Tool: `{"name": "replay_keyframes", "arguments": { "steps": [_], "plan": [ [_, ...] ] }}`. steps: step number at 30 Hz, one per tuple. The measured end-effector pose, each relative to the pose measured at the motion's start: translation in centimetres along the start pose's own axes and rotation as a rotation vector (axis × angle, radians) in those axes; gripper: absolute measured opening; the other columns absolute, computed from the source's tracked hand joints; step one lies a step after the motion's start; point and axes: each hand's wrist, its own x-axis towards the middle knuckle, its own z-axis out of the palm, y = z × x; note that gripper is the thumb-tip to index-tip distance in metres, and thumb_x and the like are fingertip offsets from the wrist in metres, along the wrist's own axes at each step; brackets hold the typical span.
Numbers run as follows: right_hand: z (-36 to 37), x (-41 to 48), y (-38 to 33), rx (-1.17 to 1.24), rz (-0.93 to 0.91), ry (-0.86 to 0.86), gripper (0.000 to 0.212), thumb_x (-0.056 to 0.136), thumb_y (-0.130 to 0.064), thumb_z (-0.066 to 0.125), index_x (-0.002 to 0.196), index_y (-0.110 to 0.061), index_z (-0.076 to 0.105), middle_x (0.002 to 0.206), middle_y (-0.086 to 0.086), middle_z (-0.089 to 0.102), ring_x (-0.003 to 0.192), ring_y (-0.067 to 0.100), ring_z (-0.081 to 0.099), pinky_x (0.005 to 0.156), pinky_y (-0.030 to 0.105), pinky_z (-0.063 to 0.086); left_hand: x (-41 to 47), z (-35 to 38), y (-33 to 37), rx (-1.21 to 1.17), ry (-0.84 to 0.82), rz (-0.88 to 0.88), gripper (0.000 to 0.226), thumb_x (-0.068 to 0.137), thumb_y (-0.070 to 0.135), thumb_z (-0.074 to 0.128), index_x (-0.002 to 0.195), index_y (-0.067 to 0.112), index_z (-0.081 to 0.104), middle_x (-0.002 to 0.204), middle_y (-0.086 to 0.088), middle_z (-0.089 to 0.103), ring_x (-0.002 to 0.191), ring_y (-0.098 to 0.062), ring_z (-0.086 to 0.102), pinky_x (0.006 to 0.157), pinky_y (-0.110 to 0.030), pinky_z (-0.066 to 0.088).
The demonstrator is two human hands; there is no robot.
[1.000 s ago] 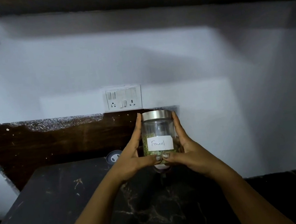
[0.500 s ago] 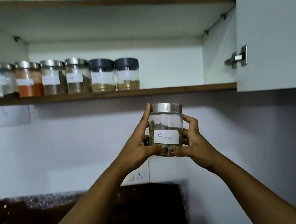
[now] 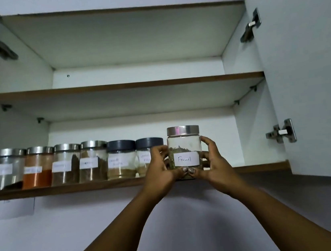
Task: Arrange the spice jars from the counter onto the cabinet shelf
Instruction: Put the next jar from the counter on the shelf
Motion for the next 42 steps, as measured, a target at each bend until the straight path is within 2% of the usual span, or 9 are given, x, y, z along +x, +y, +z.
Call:
{"name": "replay_keyframes", "arguments": {
  "steps": [3, 5, 7, 12, 16, 25, 29, 37, 42],
  "plan": [
    [-0.2, 2.1, 0.4, -0.083, 0.002, -0.012, 0.080, 0.077, -0.024, 0.075, 0.130, -0.036, 0.016, 0.128, -0.002, 0.054, 0.103, 0.004, 0.058, 0.090, 0.026, 0.051, 2.0, 0.0, -0.3, 0.153, 0.027, 0.050, 0.055, 0.073, -0.008, 0.070, 0.111, 0.011, 0.035, 0.108, -0.002, 0.057, 0.094, -0.005, 0.059, 0.081, -0.032, 0.055],
    [-0.1, 3.1, 1.2, -0.210, 0.016, -0.031, 0.078, 0.076, -0.038, 0.073, 0.127, -0.035, 0.014, 0.127, -0.009, 0.055, 0.114, 0.009, 0.056, 0.111, 0.048, 0.030, 2.5, 0.0, -1.4, 0.217, 0.038, 0.084, 0.054, 0.073, -0.002, 0.074, 0.110, 0.011, 0.037, 0.104, 0.003, 0.057, 0.091, -0.001, 0.059, 0.079, -0.029, 0.056],
    [-0.1, 3.9, 2.2, -0.326, 0.029, -0.034, 0.075, 0.079, -0.048, 0.066, 0.130, -0.031, 0.014, 0.125, -0.011, 0.056, 0.122, 0.012, 0.051, 0.117, 0.049, 0.009, 2.8, 0.1, -3.1, 0.242, 0.093, 0.136, 0.055, 0.071, 0.013, 0.078, 0.112, 0.015, 0.041, 0.110, 0.000, 0.057, 0.097, -0.007, 0.060, 0.082, -0.032, 0.055],
    [0.7, 5.1, 3.6, -0.416, 0.114, 0.028, 0.052, 0.086, -0.062, 0.044, 0.123, -0.030, 0.027, 0.119, -0.005, 0.064, 0.115, 0.021, 0.055, 0.101, 0.038, 0.038, 3.5, 1.2, -5.5, 0.540, 0.304, 0.310, 0.048, 0.076, 0.043, 0.052, 0.117, 0.017, 0.048, 0.105, 0.002, 0.044, 0.093, 0.004, 0.045, 0.078, -0.007, 0.038],
    [1.5, 6.4, 3.6, -0.618, 0.152, 0.074, 0.039, 0.092, -0.058, 0.035, 0.112, -0.025, 0.029, 0.111, -0.008, 0.065, 0.111, 0.017, 0.057, 0.095, 0.036, 0.026, 4.7, 1.5, -6.2, 0.938, 0.417, 0.399, 0.041, 0.082, 0.036, 0.038, 0.105, 0.007, 0.056, 0.088, -0.005, 0.054, 0.074, -0.020, 0.054, 0.063, -0.024, 0.041],
    [2.4, 7.6, 4.4, -0.765, 0.188, 0.181, 0.041, 0.091, -0.050, 0.038, 0.117, -0.020, 0.042, 0.122, -0.001, 0.055, 0.113, 0.022, 0.053, 0.095, 0.042, 0.028, 5.8, 2.2, -8.2, 1.305, 0.435, 0.677, 0.019, 0.074, 0.005, 0.037, 0.069, 0.011, 0.055, 0.068, -0.007, 0.048, 0.058, -0.022, 0.045, 0.052, -0.031, 0.036],
    [2.5, 7.5, 4.3, -0.782, 0.191, 0.180, 0.046, 0.091, -0.047, 0.039, 0.129, -0.019, 0.038, 0.131, 0.000, 0.051, 0.119, 0.022, 0.049, 0.098, 0.042, 0.027, 5.7, 2.2, -8.5, 1.360, 0.394, 0.674, 0.030, 0.072, -0.001, 0.030, 0.068, 0.011, 0.057, 0.068, -0.007, 0.049, 0.059, -0.022, 0.045, 0.053, -0.031, 0.032],
    [2.7, 7.6, 5.0, -0.763, 0.179, 0.149, 0.084, 0.091, -0.041, 0.045, 0.148, -0.015, -0.010, 0.141, 0.008, 0.040, 0.128, 0.025, 0.041, 0.105, 0.044, 0.025, 4.7, 1.6, -9.3, 1.138, 0.315, 0.678, 0.024, 0.067, -0.008, 0.050, 0.077, 0.014, 0.044, 0.074, -0.005, 0.049, 0.065, -0.015, 0.039, 0.061, -0.016, 0.025],
    [4.0, 5.9, 5.1, -0.915, 0.101, 0.263, 0.075, 0.095, -0.042, 0.035, 0.149, -0.011, -0.007, 0.149, 0.010, 0.028, 0.136, 0.026, 0.028, 0.114, 0.042, 0.012, 3.8, 1.3, -8.1, 1.156, 0.152, 0.670, 0.025, 0.060, -0.005, 0.066, 0.077, 0.012, 0.057, 0.077, -0.002, 0.055, 0.073, -0.015, 0.047, 0.067, -0.015, 0.034]
  ]
}}
